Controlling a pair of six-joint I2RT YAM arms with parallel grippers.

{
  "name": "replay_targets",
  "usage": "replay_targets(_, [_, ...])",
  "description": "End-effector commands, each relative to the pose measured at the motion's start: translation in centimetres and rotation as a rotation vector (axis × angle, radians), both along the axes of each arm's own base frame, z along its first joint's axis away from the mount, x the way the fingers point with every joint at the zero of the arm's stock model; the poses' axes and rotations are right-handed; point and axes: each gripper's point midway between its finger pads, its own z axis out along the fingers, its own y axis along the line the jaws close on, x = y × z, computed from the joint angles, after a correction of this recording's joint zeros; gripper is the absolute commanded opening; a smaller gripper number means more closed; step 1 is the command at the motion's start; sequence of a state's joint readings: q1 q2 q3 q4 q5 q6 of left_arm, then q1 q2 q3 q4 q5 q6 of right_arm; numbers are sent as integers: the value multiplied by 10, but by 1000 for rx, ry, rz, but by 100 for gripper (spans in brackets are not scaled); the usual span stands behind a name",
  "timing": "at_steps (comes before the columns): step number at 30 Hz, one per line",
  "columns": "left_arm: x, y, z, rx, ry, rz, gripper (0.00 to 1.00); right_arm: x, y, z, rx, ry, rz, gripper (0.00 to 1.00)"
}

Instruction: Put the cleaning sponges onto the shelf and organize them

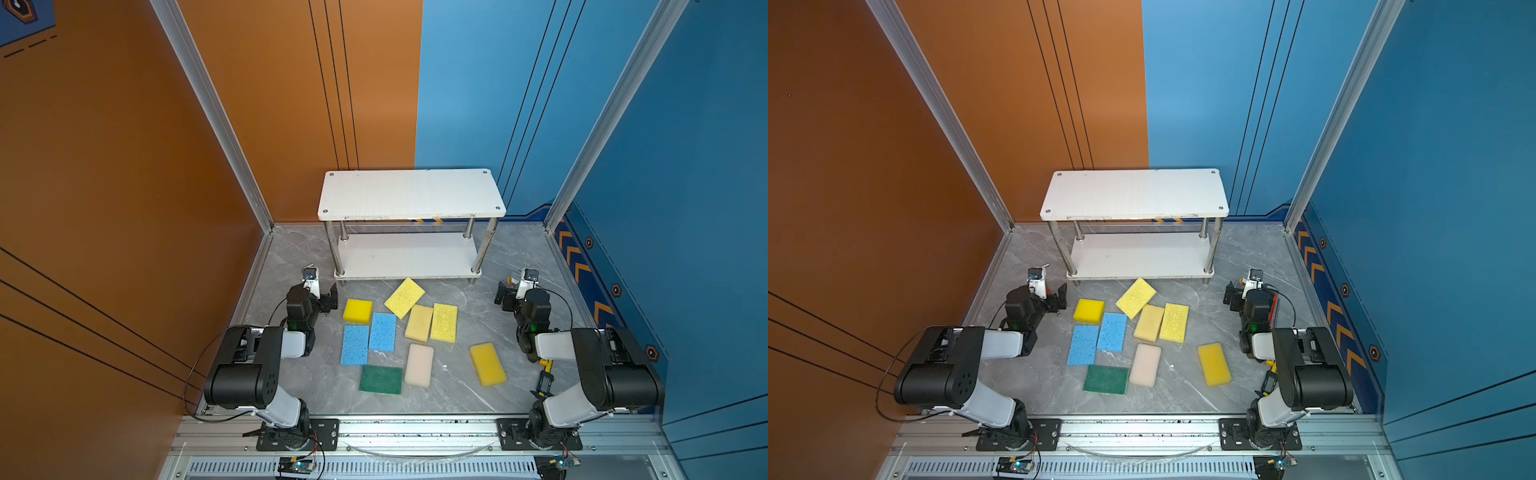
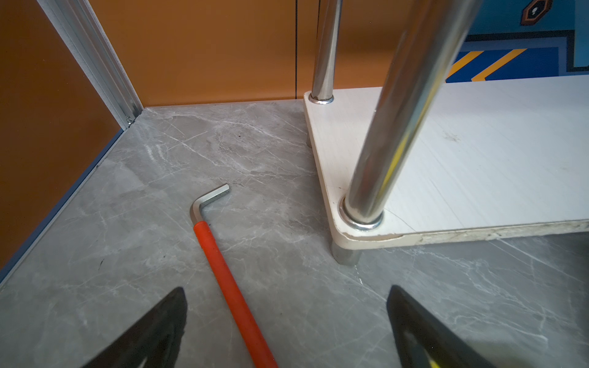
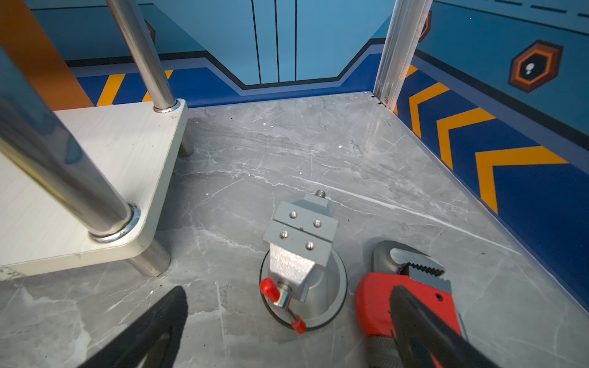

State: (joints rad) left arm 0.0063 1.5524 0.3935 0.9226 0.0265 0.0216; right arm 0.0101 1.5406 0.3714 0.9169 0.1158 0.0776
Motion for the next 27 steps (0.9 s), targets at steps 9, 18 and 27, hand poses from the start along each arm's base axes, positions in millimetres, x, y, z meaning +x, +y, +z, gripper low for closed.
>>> replay_targets(9, [-8,24,4,6,12,151,98,-8,-12,7,19,-24,-65,100])
replay_targets(18, [-24,27,45,0,-6,206,98,-20,-47,35,87,65,-283,100])
replay_targets(27, [-46,-3,70,-126,208,236,98,-31,-78,65,596,221,-432,100])
